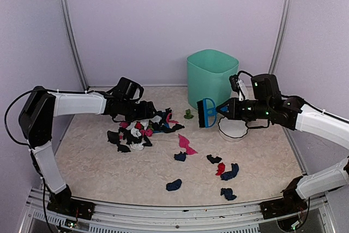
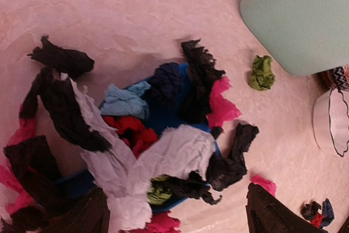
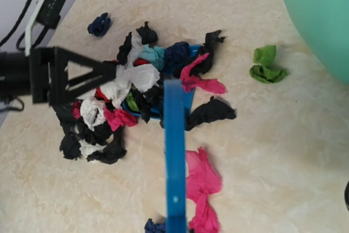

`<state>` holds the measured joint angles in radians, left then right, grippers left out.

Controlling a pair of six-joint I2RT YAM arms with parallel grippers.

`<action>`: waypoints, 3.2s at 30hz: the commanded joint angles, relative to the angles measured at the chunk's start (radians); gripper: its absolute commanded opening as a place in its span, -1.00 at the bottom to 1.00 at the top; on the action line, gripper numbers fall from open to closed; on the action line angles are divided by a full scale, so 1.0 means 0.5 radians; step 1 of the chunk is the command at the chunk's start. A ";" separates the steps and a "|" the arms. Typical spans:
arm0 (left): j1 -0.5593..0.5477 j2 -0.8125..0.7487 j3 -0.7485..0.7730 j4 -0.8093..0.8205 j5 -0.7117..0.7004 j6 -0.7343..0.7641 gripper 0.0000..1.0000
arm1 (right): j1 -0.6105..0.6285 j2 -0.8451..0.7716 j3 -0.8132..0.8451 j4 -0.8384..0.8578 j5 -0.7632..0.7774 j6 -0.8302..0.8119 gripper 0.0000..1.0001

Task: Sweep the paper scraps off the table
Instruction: Adjust the dustpan at the center of the board.

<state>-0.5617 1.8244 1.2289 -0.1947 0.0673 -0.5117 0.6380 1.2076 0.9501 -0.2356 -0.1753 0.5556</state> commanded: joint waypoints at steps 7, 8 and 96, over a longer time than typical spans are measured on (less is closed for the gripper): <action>0.082 0.161 0.077 -0.156 0.211 0.215 0.64 | -0.021 0.032 0.001 -0.017 0.022 -0.039 -1.00; 0.068 0.137 0.037 -0.150 0.234 0.226 0.64 | -0.020 0.040 0.006 -0.017 0.020 -0.038 -1.00; 0.206 0.510 0.635 -1.026 -0.112 1.178 0.39 | -0.021 -0.007 0.126 -0.138 0.173 -0.070 -1.00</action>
<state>-0.4660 2.0476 1.5013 -0.7055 -0.0059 0.0616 0.6380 1.2121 1.0054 -0.3172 -0.0753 0.5137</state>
